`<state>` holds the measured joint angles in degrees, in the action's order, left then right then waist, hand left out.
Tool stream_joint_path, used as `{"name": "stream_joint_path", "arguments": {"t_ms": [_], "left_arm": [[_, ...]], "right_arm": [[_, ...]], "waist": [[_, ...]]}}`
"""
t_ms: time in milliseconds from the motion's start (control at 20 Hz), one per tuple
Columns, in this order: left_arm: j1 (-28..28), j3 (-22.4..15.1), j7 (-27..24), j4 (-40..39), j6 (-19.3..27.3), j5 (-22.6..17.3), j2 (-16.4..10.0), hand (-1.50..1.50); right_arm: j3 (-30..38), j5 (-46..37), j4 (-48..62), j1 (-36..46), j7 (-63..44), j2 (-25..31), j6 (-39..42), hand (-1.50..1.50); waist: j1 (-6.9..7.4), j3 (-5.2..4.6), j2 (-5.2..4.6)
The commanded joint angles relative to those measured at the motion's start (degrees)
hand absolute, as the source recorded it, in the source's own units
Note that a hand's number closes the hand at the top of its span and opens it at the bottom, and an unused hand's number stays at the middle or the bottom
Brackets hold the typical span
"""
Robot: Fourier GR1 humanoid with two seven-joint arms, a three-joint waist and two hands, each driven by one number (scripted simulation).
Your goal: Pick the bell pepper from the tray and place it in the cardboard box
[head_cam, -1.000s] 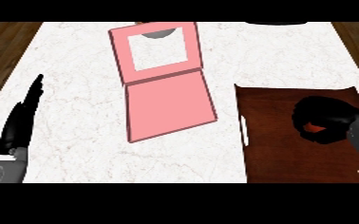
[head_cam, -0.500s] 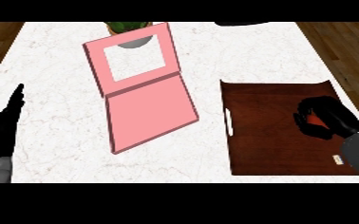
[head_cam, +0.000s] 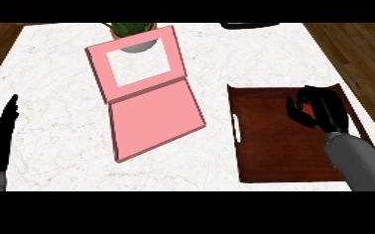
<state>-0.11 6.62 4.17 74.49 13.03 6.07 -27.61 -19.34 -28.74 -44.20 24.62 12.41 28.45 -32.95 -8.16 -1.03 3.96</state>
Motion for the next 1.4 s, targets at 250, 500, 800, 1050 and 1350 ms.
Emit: {"name": "stream_joint_path", "arguments": {"t_ms": [250, 500, 800, 1050, 1350], "left_arm": [[0.97, -0.79, -0.54, 1.57, -0.76, 0.07, 0.23, 0.00], [0.04, -1.01, -0.99, 1.60, -1.88, -0.09, -0.18, 0.00], [-0.91, -1.80, -1.16, 2.37, -2.28, -0.03, 0.69, 0.00], [-8.04, -2.55, -0.55, -1.90, -2.82, 1.25, 1.93, 0.00], [-7.80, -4.56, 0.08, 0.37, -2.10, 3.24, 4.91, 0.00]], "right_arm": [[-6.55, -7.79, -15.27, 3.43, -20.94, -11.14, -3.57, 1.50], [-8.97, -13.82, -23.28, 9.88, -39.07, -18.21, -0.37, 1.50], [-10.28, -24.71, -30.48, 19.84, -64.36, -27.01, 7.83, 1.50], [-10.84, -24.82, -27.28, 28.51, -75.41, -28.30, 11.02, 1.50], [-9.27, -18.73, -10.95, 36.12, -72.65, -28.41, 4.62, 1.50]], "waist": [[2.78, 0.18, -0.40], [4.37, 0.43, -1.42], [6.10, 0.73, -2.29], [8.33, 0.96, -4.02], [9.74, 0.99, -4.33]]}}
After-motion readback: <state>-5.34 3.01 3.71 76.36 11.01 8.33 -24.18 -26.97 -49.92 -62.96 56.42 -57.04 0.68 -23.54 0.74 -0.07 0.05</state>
